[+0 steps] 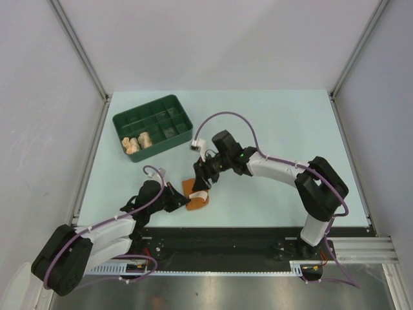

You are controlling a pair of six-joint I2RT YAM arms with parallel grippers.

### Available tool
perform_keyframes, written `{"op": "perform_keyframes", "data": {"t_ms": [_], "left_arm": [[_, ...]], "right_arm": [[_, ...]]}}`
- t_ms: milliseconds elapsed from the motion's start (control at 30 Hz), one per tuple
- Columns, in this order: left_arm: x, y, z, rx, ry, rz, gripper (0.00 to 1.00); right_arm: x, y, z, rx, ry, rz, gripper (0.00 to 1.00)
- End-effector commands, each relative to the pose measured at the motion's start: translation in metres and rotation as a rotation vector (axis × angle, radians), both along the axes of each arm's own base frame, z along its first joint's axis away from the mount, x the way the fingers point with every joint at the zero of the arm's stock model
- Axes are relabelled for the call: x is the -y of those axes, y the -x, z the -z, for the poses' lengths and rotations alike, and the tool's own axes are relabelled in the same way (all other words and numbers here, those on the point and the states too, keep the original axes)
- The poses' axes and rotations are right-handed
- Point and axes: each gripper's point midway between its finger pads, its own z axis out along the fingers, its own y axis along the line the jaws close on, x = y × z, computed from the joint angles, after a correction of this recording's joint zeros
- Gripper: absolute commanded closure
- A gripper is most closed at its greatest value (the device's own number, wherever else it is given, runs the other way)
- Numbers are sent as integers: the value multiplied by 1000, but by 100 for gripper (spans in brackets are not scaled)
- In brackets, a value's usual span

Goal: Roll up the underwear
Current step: Roll the underwear to the center of the board.

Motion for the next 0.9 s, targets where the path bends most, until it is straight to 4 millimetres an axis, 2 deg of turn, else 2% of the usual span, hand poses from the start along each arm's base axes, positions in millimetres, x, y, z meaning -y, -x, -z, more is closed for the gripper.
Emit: {"op": "perform_keyframes", "data": {"t_ms": [0,133,467,500,700,800,867], "left_arm": [[-40,57,67,-225,-187,-8,100],[-41,56,66,-217,-185,-13,100],[-42,56,64,-215,-190,-12,100],[-41,55,63,-208,-186,-15,100],[-41,52,59,-192,-174,-31,100],[-41,52,55,-191,-165,-36,100],[-38,49,48,-172,-143,-40,100]], "right_arm": [[-2,33,15,32,19,-86,36],[-2,46,24,36,35,-99,36],[-1,57,50,105,111,-78,36],[-2,64,52,116,119,-85,37],[5,64,73,198,204,-26,42],[11,63,82,236,263,9,58],[15,64,90,264,305,29,78]]}}
